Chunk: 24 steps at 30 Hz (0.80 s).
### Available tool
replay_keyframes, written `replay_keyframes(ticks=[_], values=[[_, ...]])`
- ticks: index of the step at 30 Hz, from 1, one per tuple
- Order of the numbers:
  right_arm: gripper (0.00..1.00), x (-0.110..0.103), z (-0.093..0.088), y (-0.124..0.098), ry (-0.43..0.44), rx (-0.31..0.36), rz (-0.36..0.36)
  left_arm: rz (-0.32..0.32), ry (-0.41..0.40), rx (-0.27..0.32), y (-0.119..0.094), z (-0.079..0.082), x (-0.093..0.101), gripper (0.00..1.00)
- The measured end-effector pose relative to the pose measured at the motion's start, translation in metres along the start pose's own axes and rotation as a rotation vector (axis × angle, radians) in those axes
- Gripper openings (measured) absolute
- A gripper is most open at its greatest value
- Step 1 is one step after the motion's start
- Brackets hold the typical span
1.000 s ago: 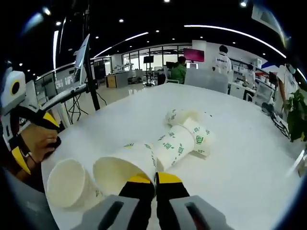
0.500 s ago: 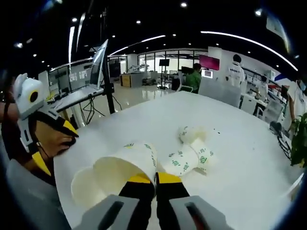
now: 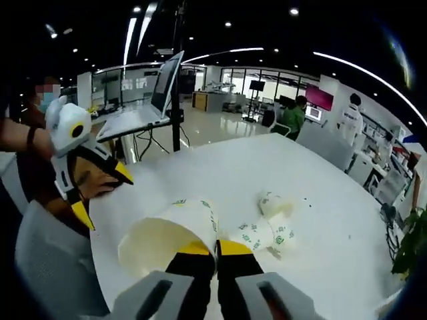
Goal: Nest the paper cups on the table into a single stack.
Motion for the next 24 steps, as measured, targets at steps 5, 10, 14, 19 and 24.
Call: replay_keyframes(ticks=[5,10,14,19,24], values=[[0.0,-0.005,0.009,-0.008,-0.094,-0.1,0.092,0.001,-0.007,0.004,-0.001,-0.002,-0.001,0.7],[0.0,-0.009,0.024,-0.009,-0.109,-0.128,0.144,-0.004,-0.006,-0.002,-0.003,-0.004,0.002,0.7],[0.0,-0.015,0.025,-0.011,-0.198,-0.169,0.186,-0.007,-0.008,-0.012,-0.003,-0.007,0.003,0.7],[0.0,-0.023,0.019,-0.01,-0.287,-0.228,0.236,-0.013,0.001,-0.029,-0.002,-0.009,0.008,0.7],[0.0,-0.031,0.017,-0.006,-0.363,-0.26,0.26,-0.01,-0.009,-0.032,-0.001,-0.011,0.009,0.7]])
Point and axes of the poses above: the point that each gripper's makers call its tool centre point, and the gripper's own axes: y roughly forward along the fingers, x roughly to its right, z roughly out of its top, the point moved 5 cm from there along -y, roughly backward along the fingers, and after that the axes turned 15 degrees about -z, right-handed, at the moved point
